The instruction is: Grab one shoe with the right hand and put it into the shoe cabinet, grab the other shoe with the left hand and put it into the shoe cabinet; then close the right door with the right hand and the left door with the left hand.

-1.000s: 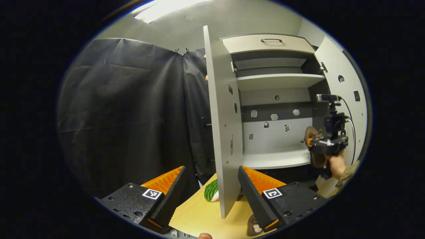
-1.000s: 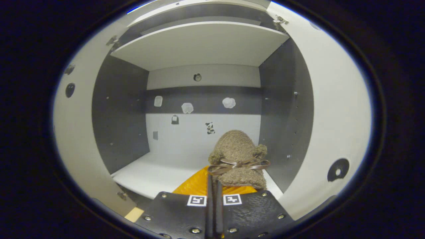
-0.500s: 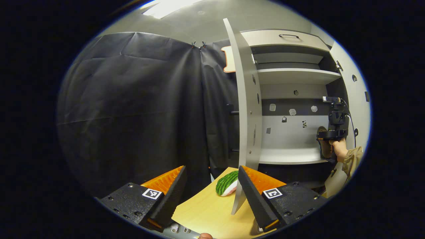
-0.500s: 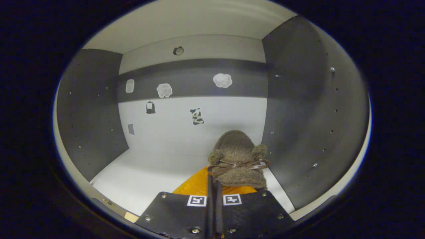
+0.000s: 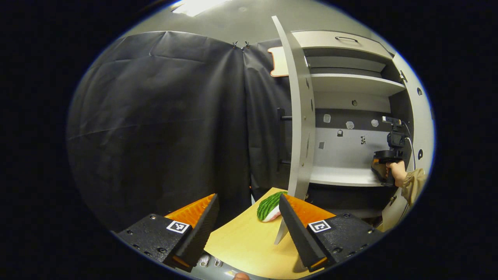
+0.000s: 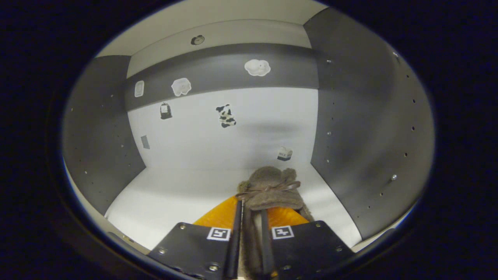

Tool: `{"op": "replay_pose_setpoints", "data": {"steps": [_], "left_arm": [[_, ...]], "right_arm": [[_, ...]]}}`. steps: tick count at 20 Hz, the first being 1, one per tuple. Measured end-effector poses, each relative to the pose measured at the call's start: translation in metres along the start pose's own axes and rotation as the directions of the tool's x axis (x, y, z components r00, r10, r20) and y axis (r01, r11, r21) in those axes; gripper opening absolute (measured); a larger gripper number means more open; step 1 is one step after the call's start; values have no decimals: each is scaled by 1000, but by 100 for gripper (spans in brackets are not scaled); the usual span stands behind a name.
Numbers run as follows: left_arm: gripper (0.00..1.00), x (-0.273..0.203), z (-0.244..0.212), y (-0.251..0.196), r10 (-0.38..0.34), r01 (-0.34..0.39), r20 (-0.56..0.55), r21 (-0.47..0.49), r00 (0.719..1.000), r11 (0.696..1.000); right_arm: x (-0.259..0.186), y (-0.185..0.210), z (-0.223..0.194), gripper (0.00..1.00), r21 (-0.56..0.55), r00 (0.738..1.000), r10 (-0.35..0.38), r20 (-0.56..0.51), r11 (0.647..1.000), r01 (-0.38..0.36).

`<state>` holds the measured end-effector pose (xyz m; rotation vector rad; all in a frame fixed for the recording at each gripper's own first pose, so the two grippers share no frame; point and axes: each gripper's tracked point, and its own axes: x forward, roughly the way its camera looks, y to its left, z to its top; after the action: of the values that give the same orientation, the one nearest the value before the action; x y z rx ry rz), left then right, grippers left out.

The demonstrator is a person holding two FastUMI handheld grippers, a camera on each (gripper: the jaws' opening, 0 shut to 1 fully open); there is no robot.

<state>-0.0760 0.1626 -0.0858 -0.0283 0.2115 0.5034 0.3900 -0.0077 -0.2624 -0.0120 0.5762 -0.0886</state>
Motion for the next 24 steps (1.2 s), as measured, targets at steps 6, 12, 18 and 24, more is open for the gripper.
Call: {"op": "replay_pose_setpoints", "data": {"steps": [6, 12, 18, 24], "left_arm": [[95, -4, -6, -6, -44, 44, -8, -6, 999, 999], [96, -6, -21, -23, -137, 137, -44, -17, 990, 990], [96, -3, -63, -52, -261, 267, -146, 24, 954, 963], [96, -12, -131, -95, -398, 425, -294, 32, 869, 905]], "right_arm": [[-35, 11, -4, 51, -53, 1000, 26, 1, 998, -26], [-106, 16, 12, 58, -68, 993, 75, 86, 995, -70], [-207, 22, 47, 57, -71, 969, 125, 211, 991, -113], [-298, 20, 74, 54, -94, 939, 149, 311, 988, -126]]}}
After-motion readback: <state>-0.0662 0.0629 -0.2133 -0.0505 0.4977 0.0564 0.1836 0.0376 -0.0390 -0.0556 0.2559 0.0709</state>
